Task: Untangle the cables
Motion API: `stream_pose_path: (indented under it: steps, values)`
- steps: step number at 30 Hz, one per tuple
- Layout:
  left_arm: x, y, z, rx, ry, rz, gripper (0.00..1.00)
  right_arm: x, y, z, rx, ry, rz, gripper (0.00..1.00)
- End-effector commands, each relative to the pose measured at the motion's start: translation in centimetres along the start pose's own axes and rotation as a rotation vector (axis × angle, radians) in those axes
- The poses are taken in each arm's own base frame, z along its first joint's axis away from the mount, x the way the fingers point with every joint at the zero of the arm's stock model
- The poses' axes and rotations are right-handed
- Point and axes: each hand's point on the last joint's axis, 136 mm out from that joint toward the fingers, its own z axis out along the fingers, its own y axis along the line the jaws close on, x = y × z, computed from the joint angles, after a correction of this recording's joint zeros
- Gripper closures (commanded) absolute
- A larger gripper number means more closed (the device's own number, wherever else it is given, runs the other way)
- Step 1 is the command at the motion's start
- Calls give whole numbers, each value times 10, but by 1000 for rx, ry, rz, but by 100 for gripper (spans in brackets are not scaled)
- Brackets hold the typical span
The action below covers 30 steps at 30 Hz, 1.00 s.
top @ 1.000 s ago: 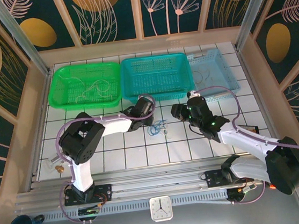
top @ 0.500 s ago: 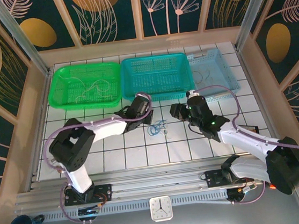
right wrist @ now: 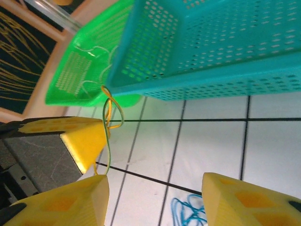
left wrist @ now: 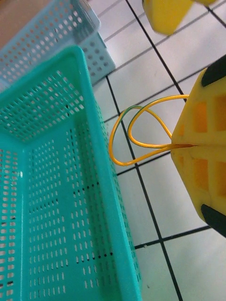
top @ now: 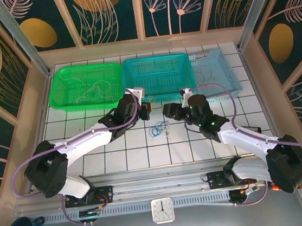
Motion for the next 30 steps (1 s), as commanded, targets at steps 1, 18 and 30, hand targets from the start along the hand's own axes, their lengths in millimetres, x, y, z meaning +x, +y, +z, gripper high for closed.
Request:
stream_pose_path:
  steps: [1,18,30]
  values:
    - [-15,-16,-11,79,-58,-62,100,-14,35,1,-146,-34,-22,45]
    - [-19,-23,-15,117,-73,-87,100,-16,55,17,-223,-31,5,51]
    - [-19,-27,-17,143,-77,-95,100,-20,56,34,-233,-27,6,87]
